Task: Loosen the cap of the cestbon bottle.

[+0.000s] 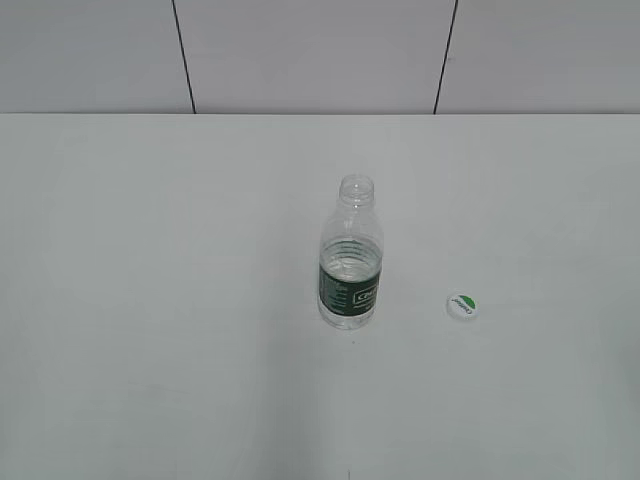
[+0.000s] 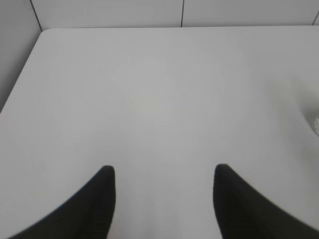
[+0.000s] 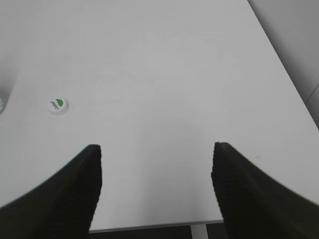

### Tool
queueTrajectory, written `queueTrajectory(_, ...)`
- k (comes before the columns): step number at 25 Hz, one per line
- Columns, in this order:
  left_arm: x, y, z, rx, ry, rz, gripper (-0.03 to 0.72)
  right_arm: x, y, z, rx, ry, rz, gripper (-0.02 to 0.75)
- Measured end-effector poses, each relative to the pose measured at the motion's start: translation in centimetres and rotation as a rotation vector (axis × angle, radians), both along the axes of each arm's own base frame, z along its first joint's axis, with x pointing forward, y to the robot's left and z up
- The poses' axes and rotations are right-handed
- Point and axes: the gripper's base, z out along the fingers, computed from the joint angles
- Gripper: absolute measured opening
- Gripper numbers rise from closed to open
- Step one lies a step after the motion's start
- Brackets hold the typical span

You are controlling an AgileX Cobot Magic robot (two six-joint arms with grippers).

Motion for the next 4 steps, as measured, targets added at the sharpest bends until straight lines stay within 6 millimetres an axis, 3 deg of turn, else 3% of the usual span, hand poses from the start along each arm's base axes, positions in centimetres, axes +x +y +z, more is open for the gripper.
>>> queueTrajectory(4, 0.0, 0.0, 0.0, 0.0, 0.0, 0.0, 0.384, 0.0, 0.0, 0.0, 0.0, 0.0, 0.0, 0.531)
